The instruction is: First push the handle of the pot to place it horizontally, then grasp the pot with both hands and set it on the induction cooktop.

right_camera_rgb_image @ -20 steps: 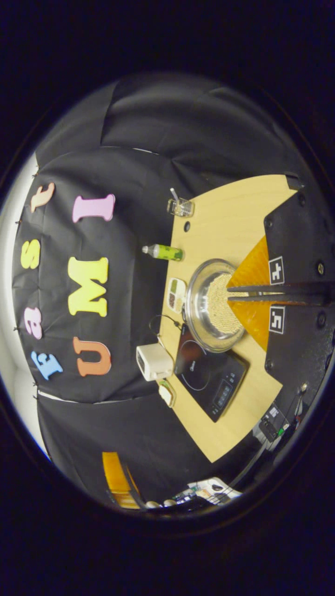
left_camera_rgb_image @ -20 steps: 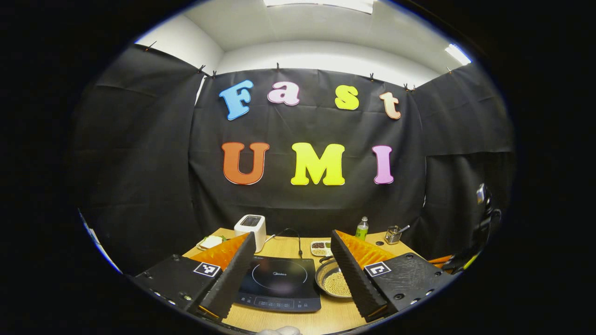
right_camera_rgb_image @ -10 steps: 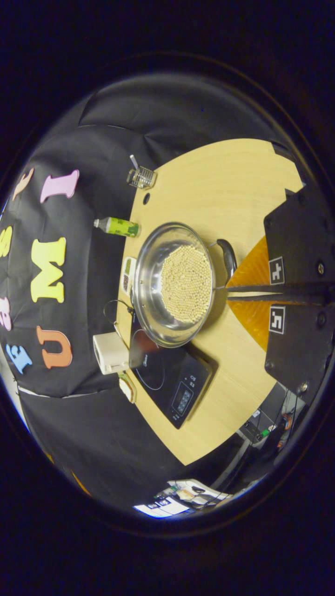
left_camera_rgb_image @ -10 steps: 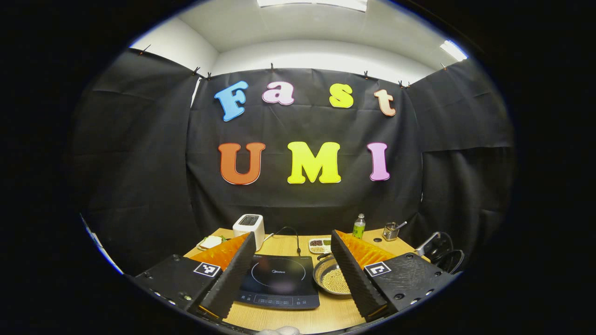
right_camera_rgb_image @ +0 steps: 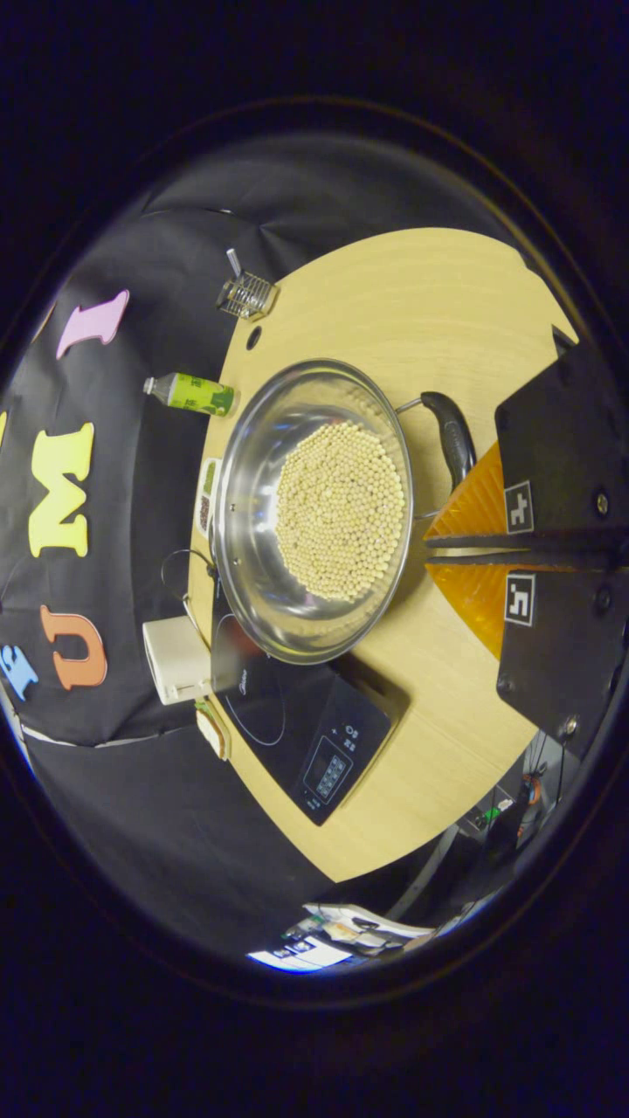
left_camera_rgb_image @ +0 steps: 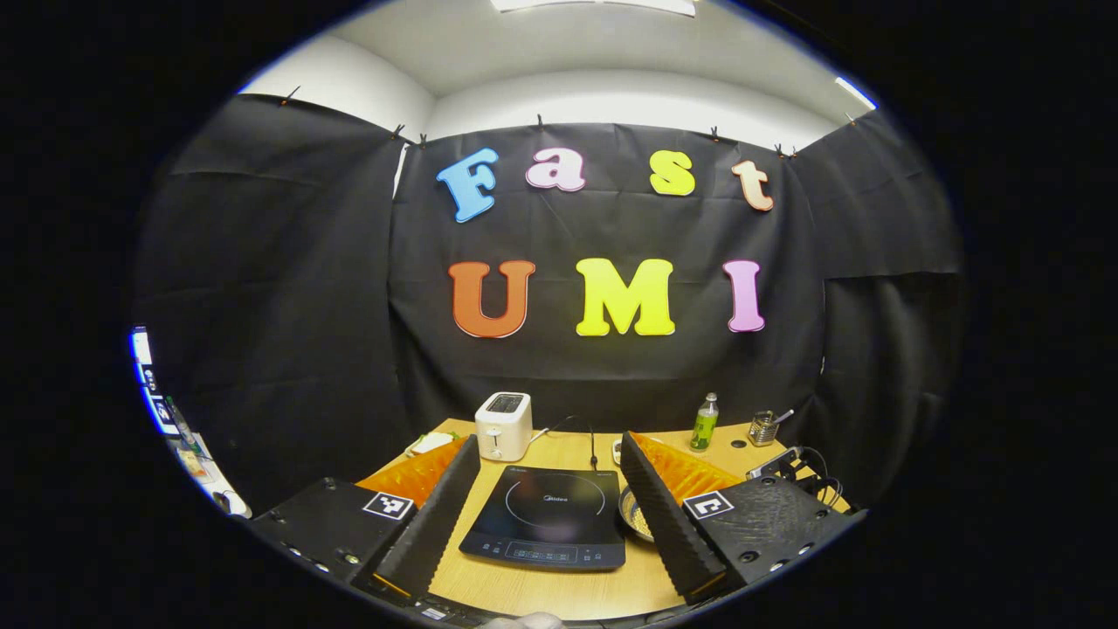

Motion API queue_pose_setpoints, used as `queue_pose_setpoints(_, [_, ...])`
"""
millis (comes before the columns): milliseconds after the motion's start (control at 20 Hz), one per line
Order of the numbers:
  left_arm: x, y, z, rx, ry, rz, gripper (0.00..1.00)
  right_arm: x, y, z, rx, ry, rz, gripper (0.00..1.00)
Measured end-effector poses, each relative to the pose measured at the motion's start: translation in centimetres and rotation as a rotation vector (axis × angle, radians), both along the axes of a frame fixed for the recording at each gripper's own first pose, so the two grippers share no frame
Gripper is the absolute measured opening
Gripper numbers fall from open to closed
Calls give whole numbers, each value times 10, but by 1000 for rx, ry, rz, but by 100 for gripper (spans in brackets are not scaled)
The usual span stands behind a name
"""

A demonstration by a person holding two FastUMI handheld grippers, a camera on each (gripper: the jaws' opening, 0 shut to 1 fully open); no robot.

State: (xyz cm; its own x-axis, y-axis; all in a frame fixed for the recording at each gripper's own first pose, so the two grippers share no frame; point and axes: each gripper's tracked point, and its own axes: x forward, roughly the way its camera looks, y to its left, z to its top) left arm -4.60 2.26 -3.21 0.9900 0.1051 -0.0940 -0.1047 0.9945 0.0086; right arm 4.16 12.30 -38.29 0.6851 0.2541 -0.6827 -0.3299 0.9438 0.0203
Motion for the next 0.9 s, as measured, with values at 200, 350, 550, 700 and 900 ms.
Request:
queue_pose_setpoints(200, [-3, 7, -1, 5, 4, 33, 96, -1, 0, -6, 3, 15, 21, 0])
queue_pose_setpoints(350, [-2, 9, -2, 9, 8, 45, 96, -3, -5, -8, 5, 21, 32, 0])
queue_pose_setpoints(550, [4, 4, -6, -2, 18, 46, 96, -2, -16, -9, 5, 27, 28, 0])
queue_pose_setpoints(700, [11, -2, -6, -2, 22, 41, 96, 1, -27, -9, -2, 27, 28, 2])
queue_pose_setpoints(900, [22, -12, -8, -6, 21, 30, 96, 8, -45, -10, -2, 33, 10, 1])
